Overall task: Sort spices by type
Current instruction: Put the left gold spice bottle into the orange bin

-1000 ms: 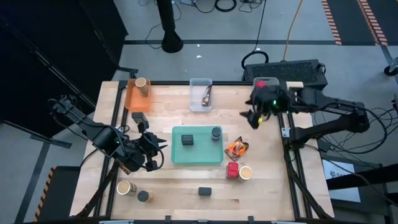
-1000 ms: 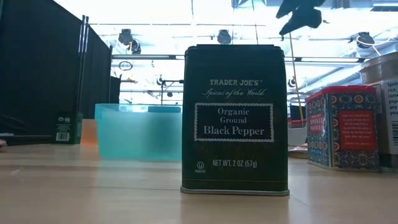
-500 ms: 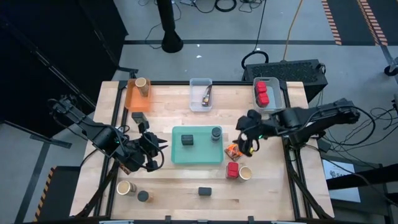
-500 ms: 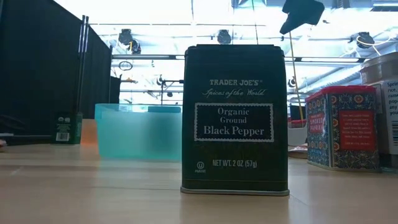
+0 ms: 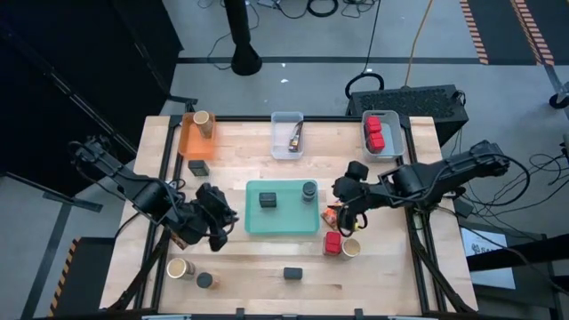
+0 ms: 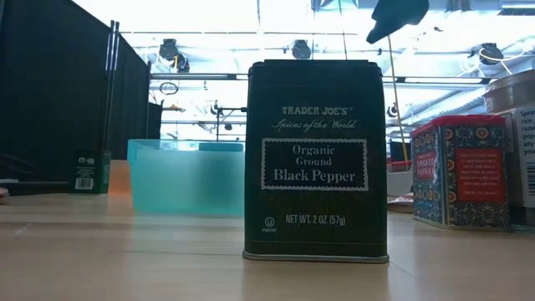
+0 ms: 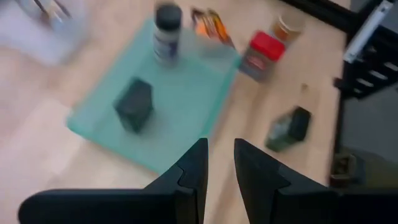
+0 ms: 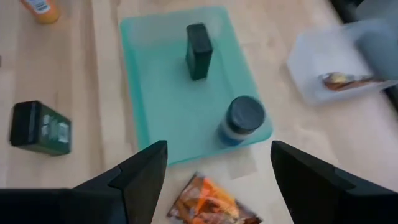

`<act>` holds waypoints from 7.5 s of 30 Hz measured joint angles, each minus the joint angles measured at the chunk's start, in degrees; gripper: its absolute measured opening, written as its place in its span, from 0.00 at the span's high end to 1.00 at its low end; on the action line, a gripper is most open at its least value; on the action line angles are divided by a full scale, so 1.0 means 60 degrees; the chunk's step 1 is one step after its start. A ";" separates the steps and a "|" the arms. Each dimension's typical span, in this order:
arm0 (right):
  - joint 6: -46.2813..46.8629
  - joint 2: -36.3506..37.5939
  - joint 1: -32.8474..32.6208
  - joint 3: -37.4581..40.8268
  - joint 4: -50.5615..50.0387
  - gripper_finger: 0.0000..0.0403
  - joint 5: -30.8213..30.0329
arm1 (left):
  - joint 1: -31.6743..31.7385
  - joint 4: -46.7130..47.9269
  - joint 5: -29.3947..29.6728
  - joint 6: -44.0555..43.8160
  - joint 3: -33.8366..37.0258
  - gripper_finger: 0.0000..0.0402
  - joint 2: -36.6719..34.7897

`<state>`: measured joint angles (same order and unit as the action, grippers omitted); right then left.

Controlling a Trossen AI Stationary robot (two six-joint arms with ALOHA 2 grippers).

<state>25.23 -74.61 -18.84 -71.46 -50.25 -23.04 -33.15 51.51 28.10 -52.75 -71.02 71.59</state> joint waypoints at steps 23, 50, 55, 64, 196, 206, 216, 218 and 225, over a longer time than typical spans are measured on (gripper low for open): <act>-0.2327 0.0022 -0.0146 0.0000 0.0993 0.33 -0.1940 | 0.0414 0.0363 -0.5742 -0.2216 -0.1336 0.83 0.2142; -0.3416 0.0243 -0.0065 0.1260 0.3358 0.33 -0.2647 | -0.3390 0.4176 -0.5799 -0.4591 -0.1905 0.98 0.2197; -0.3351 0.0244 -0.0063 0.1260 0.3347 0.33 -0.2625 | -0.4023 0.3897 -0.5511 -0.4231 -0.1743 0.94 0.2235; -0.3322 0.0244 -0.0063 0.1260 0.3338 0.33 -0.2607 | -0.4198 0.4013 -0.4882 -0.4879 -0.1319 0.67 0.2255; -0.3165 0.0237 -0.0038 0.1417 0.3346 0.33 -0.2359 | -0.5479 0.3837 -0.3573 -0.4338 -0.0841 0.11 0.3122; -0.3147 0.0237 -0.0038 0.1417 0.3346 0.33 -0.2359 | -0.5479 0.4102 -0.3993 -0.4408 -0.0831 0.11 0.3104; -0.3169 0.0237 -0.0038 0.1417 0.3346 0.33 -0.2359 | -0.5479 0.3367 -0.4146 -0.4637 0.0070 0.11 0.2780; -0.3205 0.0237 -0.0038 0.1417 0.3349 0.33 -0.2363 | -0.5479 0.3241 -0.4142 -0.4637 0.0264 0.11 0.2668; -0.3245 0.0237 -0.0038 0.1417 0.3358 0.33 -0.2363 | -0.5426 0.2494 -0.4131 -0.4648 0.1155 0.11 0.2154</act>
<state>5.76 -73.19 -19.07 -62.96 -30.10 -37.21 -65.70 66.47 3.31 -80.64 -64.09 84.51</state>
